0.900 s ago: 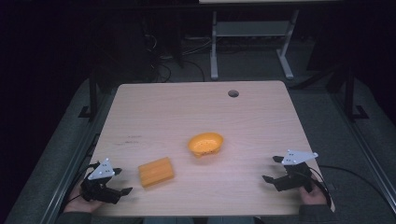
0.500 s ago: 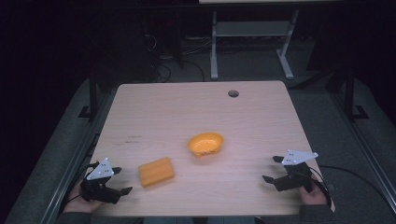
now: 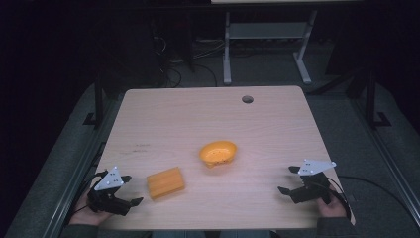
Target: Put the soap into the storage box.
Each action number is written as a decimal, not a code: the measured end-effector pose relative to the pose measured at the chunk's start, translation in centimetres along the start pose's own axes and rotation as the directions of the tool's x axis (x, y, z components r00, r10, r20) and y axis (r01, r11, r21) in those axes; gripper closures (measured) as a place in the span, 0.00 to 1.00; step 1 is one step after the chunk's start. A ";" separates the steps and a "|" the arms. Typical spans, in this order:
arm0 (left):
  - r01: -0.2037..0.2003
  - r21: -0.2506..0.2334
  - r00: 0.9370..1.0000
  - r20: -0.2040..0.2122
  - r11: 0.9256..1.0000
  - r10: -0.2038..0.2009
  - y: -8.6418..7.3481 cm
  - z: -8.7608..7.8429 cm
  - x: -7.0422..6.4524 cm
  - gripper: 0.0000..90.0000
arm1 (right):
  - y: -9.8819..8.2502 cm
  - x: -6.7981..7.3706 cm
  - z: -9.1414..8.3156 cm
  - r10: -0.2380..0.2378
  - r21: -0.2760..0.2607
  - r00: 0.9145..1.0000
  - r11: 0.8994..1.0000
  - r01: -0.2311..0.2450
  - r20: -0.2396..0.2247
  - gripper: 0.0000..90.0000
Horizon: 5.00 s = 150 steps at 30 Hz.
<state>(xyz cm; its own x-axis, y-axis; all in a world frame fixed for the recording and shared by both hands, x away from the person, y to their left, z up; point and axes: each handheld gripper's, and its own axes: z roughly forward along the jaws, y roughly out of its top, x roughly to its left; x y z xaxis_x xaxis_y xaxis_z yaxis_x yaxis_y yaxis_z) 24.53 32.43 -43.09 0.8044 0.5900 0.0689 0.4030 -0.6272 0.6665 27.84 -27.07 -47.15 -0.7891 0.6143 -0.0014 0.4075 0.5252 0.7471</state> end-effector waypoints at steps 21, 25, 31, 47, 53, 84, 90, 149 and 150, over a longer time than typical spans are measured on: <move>-0.020 0.005 1.000 0.013 1.000 0.020 1.1 0.7 0.0 0.16 | 0.0 0.0 0.2 -0.004 0.010 1.000 1.000 0.004 -0.003 0.15; -0.030 0.011 0.999 0.016 0.999 0.030 1.5 1.0 -0.1 0.16 | 0.1 0.0 0.2 -0.007 0.013 1.000 1.000 0.007 -0.004 0.15; -0.038 0.016 0.999 0.021 0.999 0.037 1.8 1.4 0.0 0.16 | 0.1 0.0 0.3 -0.007 0.015 1.000 1.000 0.007 -0.006 0.15; -0.057 0.028 0.998 0.037 0.998 0.056 2.6 2.1 -0.1 0.16 | 0.1 0.1 0.3 -0.003 0.021 1.000 1.000 0.003 -0.006 0.15; -0.064 0.038 0.997 0.046 0.997 0.063 2.8 2.4 -0.2 0.16 | 0.1 0.0 0.3 -0.003 0.020 1.000 1.000 0.003 -0.004 0.15; -0.078 0.113 0.995 0.073 0.991 0.070 2.8 4.0 0.2 0.16 | 0.2 0.0 0.4 -0.009 0.026 1.000 1.000 0.009 -0.007 0.15; -0.084 0.125 0.994 0.086 0.989 0.073 3.0 4.5 0.2 0.16 | 0.2 0.0 0.4 -0.009 0.024 1.000 1.000 0.009 -0.006 0.15; -0.173 0.202 0.975 0.171 0.964 0.139 7.4 8.8 -0.6 0.22 | 0.3 0.0 0.3 -0.009 0.019 1.000 1.000 0.009 -0.006 0.15; -0.174 0.204 0.975 0.173 0.963 0.139 7.4 8.7 -0.6 0.22 | 0.3 0.0 0.3 -0.009 0.018 1.000 1.000 0.009 -0.006 0.15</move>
<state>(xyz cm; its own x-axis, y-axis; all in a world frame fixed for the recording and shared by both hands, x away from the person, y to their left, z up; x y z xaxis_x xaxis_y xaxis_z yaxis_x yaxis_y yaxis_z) 30.84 22.94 -44.67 0.9159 0.4002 0.0316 0.3376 -0.8104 0.4788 28.05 -26.72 -47.13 -0.7951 0.6065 -0.0041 0.4090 0.5412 0.7347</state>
